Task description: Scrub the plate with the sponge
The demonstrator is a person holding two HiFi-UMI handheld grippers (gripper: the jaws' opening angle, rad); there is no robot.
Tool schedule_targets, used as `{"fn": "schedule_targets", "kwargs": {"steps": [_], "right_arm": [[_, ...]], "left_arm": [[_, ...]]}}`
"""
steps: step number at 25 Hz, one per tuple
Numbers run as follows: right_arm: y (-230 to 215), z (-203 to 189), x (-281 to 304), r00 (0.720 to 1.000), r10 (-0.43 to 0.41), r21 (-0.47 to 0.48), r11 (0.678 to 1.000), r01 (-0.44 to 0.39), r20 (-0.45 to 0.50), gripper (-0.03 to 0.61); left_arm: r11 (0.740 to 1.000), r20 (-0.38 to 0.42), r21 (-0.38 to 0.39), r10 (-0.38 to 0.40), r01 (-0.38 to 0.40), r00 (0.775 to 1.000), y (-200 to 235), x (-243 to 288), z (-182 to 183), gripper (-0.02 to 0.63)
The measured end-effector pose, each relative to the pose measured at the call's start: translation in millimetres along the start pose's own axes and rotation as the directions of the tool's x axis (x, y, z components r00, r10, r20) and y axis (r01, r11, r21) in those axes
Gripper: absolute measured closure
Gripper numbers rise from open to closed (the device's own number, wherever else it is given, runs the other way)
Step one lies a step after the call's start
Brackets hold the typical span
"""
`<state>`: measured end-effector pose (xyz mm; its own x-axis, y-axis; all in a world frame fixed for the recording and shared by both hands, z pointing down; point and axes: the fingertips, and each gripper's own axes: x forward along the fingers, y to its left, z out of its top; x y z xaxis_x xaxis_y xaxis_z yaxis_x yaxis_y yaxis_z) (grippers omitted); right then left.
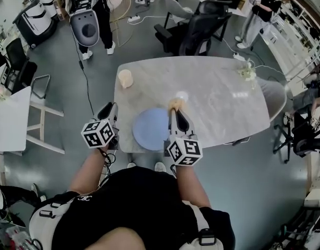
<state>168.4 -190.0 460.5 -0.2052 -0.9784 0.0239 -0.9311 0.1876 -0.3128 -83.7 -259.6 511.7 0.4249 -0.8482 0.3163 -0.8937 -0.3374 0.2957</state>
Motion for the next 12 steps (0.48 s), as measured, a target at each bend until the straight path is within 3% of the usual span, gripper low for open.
{"fn": "schedule_targets", "kwargs": {"steps": [3, 6, 9, 12], "right_arm": [[12.5, 11.9, 12.8, 1.000, 0.018, -0.014, 1.000, -0.017, 0.024, 0.548], [23.8, 21.0, 21.0, 0.998, 0.042, -0.022, 0.999, -0.041, 0.047, 0.548], [32.7, 24.6, 28.9, 0.997, 0.058, -0.041, 0.998, -0.055, 0.054, 0.548], [38.3, 21.8, 35.1, 0.998, 0.051, -0.084, 0.995, -0.048, 0.032, 0.548]], "left_arm": [[0.990, 0.105, 0.137, 0.020, -0.034, 0.994, -11.3, -25.5, 49.1, 0.529], [0.972, 0.192, 0.226, 0.025, -0.069, 0.981, -21.4, -51.2, 82.7, 0.529], [0.951, 0.267, 0.293, 0.022, -0.103, 0.964, -29.0, -69.9, 107.3, 0.529], [0.946, 0.287, 0.305, 0.020, -0.111, 0.958, -31.2, -76.5, 119.0, 0.606]]}}
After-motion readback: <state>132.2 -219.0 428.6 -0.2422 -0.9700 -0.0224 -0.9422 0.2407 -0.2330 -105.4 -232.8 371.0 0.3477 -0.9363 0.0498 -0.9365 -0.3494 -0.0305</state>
